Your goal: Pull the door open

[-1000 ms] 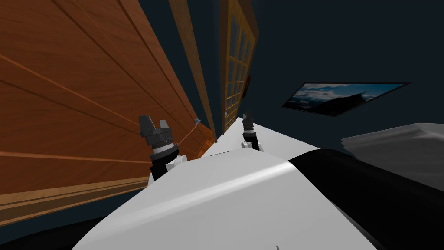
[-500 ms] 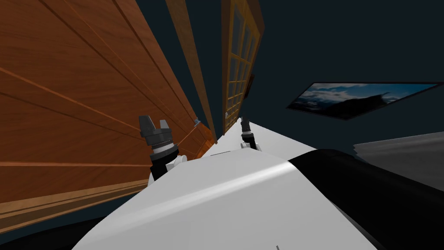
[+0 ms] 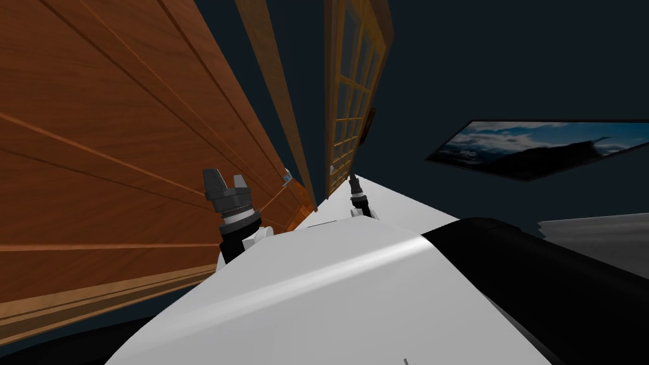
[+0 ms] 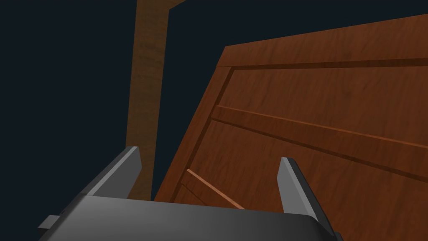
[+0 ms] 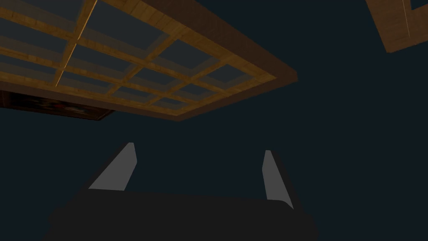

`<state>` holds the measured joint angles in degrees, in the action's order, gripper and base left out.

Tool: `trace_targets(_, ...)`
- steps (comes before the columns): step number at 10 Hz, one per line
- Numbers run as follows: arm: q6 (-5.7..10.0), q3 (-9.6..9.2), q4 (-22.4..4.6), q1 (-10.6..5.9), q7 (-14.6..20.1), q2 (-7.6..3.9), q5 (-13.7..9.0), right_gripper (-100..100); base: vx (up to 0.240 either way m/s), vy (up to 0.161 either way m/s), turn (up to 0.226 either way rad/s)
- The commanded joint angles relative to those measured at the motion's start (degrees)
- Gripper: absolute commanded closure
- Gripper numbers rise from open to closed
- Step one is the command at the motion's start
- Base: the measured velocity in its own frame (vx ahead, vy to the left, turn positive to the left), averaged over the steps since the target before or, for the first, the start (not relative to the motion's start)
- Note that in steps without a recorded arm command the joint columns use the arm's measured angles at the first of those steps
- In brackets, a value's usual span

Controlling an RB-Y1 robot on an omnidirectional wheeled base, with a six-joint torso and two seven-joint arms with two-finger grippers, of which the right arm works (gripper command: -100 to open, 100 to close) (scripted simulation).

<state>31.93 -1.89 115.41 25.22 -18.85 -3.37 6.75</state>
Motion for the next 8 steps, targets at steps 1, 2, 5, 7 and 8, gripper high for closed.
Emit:
trace_targets(1,0.68,0.06,-2.19,-0.64,-1.25,-0.46,0.34,-100,0.053,-0.032,0.032)
trace_targets(2,1.32,0.06,-4.04,-1.19,-2.41,-0.81,0.66,-100,0.067,-0.053,0.094)
trace_targets(5,3.32,0.06,-9.64,-2.89,-6.02,-1.88,1.66,-100,0.099,-0.064,0.088)
trace_targets(7,4.73,0.06,-13.22,-4.09,-8.55,-2.6,2.37,-100,0.087,-0.079,0.087)
trace_targets(8,4.73,0.06,-13.86,-4.09,-8.55,-2.6,2.37,-100,0.055,-0.063,0.037)
